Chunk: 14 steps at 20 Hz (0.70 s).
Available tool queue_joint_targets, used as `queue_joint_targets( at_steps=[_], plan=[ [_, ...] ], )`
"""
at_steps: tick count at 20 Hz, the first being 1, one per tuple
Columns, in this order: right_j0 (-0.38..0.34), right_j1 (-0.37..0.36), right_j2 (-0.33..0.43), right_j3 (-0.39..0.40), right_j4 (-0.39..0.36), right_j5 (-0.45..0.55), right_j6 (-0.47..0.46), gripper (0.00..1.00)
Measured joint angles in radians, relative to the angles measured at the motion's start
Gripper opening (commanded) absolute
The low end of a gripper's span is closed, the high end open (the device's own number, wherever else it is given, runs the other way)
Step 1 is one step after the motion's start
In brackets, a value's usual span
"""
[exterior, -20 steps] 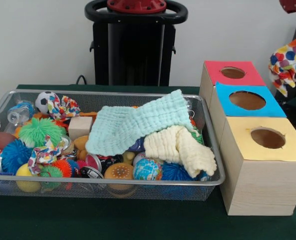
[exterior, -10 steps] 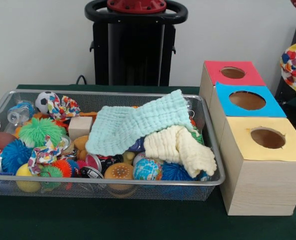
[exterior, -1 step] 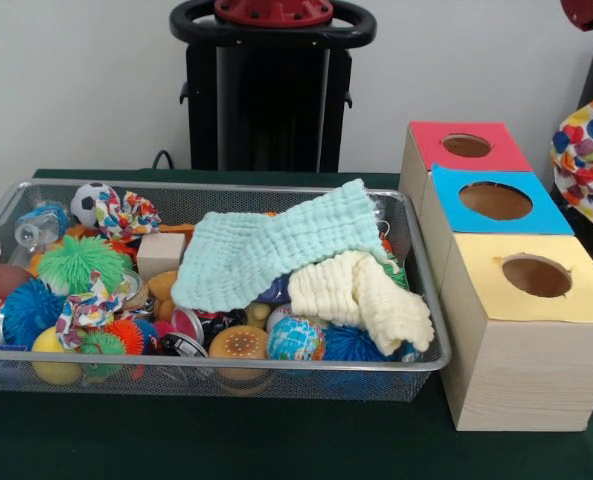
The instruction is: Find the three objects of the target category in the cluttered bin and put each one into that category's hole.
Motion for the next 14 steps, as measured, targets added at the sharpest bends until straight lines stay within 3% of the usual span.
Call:
queue_joint_targets(
  at_steps=[14],
  plan=[
    [-0.001,0.008,0.000,-0.023,-0.136,-0.076,0.000,0.00]
  ],
)
